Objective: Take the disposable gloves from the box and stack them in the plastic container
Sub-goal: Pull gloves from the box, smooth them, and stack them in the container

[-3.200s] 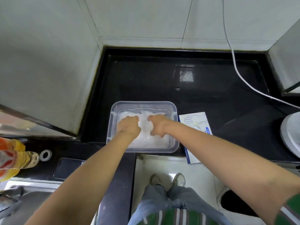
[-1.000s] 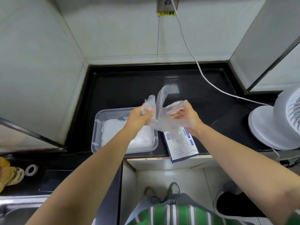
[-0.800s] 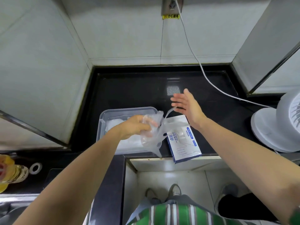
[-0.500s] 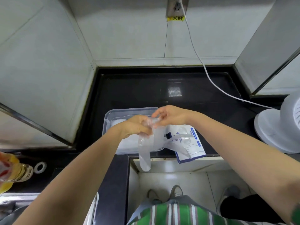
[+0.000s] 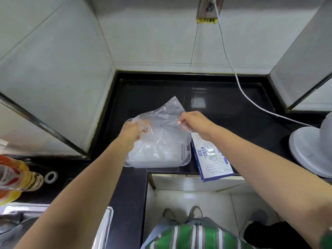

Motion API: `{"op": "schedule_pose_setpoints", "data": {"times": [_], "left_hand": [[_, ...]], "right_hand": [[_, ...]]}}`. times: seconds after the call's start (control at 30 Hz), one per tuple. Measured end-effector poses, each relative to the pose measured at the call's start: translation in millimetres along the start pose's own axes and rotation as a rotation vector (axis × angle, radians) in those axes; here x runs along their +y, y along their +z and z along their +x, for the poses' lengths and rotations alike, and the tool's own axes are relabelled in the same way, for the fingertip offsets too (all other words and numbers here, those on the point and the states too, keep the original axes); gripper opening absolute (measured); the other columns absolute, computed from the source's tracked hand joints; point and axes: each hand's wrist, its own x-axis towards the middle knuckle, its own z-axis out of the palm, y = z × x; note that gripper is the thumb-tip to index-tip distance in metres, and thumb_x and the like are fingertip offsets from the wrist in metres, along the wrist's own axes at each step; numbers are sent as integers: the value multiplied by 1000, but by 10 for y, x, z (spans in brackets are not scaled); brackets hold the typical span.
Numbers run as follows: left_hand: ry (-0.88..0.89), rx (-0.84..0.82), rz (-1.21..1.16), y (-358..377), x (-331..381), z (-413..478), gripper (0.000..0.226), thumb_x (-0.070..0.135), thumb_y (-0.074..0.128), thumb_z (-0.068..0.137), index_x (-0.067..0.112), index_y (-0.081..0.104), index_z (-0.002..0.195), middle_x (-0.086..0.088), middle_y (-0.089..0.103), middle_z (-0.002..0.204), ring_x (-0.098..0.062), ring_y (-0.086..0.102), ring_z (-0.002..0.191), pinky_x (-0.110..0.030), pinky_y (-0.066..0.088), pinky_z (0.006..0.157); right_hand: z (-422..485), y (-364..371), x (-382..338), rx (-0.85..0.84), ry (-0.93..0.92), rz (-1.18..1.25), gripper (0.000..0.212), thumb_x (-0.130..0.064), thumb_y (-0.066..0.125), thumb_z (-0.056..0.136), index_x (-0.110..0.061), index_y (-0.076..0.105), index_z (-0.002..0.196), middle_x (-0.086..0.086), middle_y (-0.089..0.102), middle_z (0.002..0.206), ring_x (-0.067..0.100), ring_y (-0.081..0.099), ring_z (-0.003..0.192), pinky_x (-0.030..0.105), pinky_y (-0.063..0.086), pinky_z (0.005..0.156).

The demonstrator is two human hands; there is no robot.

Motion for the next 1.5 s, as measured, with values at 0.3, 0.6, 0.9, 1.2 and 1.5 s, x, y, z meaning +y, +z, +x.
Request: {"op": "schedule_pose_setpoints", "data": {"times": [0.3,0.6,0.9,1.2,1.5], "left_hand": [[-136,-419,-387,-95,-108,-6,43,48,68,83,15,65,109,-4,69,107,-21,64,103,-41,48,98],[219,160,185,-25,-300,156,17,10,53,95,22,63,103,-6,57,78,-20,56,67,-33,58,56],[419,201,633,61,-522,400,25,28,45,103,14,65,102,1,55,75,-11,49,67,-14,39,53],[461,194,995,160,-568,471,34,12,39,101,11,49,134,-11,66,100,-22,58,80,-30,43,57],[372,89,1124,167,-620,522,28,17,36,103,9,52,124,-12,64,94,-16,52,72,-25,40,61]], "right_hand": [[63,303,119,-120,144,363,14,-7,43,94,-8,56,97,15,63,105,25,65,96,33,58,73],[82,496,377,-54,183,19,10,-9,50,97,-13,58,92,8,60,88,21,61,79,34,52,71],[264,517,486,350,-82,-399,23,-4,51,92,-6,53,115,11,63,103,27,62,91,32,48,71],[277,606,384,376,-651,-527,20,-1,59,86,-12,64,102,0,57,101,10,53,85,22,42,80],[524,775,795,-278,136,-997,73,-10,65,90,-21,25,151,13,39,140,33,52,122,36,48,96]]}}
